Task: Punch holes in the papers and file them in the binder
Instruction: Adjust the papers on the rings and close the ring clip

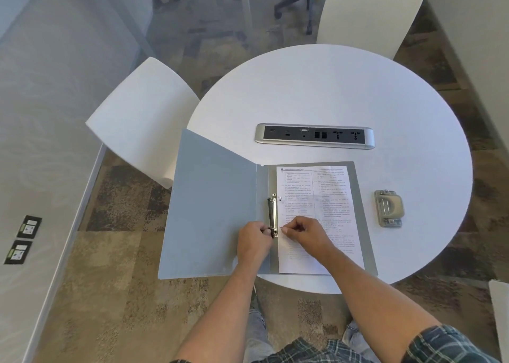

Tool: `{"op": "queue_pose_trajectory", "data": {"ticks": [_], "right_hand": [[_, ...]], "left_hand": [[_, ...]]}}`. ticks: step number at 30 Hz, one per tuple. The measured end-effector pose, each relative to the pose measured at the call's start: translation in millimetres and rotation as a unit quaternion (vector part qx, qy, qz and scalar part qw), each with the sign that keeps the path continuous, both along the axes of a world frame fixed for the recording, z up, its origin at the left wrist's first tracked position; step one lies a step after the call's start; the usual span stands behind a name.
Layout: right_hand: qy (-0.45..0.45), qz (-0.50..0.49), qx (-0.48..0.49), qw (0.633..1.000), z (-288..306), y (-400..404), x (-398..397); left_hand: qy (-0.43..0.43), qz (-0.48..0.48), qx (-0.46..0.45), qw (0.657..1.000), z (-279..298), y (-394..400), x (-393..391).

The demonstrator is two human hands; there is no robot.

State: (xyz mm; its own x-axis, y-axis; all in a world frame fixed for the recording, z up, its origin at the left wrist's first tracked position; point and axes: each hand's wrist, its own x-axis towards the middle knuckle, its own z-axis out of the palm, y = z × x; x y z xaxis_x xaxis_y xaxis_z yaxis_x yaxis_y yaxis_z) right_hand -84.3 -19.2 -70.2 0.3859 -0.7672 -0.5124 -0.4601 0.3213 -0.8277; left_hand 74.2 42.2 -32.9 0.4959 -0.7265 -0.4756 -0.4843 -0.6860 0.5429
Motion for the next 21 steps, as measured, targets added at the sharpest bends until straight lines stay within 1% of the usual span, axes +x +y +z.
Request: {"op": "queue_pose_trajectory", "data": {"ticks": [9,18,21], "right_hand": [[-0.033,0.023,0.034,0.999,-1,-1,-3],[-0.025,0.054,0.038,0.998,-3,-2,-3],[-0.021,0.060,0.051,0.997,1,-7,-3]], "left_hand": [[0.002,0.014,-0.013,1.000,-13,5,-4],[0.024,0.040,-0.048,0.998,-19,7,-11],[0.031,0.034,-0.036,0.998,-17,6,-9]]}}
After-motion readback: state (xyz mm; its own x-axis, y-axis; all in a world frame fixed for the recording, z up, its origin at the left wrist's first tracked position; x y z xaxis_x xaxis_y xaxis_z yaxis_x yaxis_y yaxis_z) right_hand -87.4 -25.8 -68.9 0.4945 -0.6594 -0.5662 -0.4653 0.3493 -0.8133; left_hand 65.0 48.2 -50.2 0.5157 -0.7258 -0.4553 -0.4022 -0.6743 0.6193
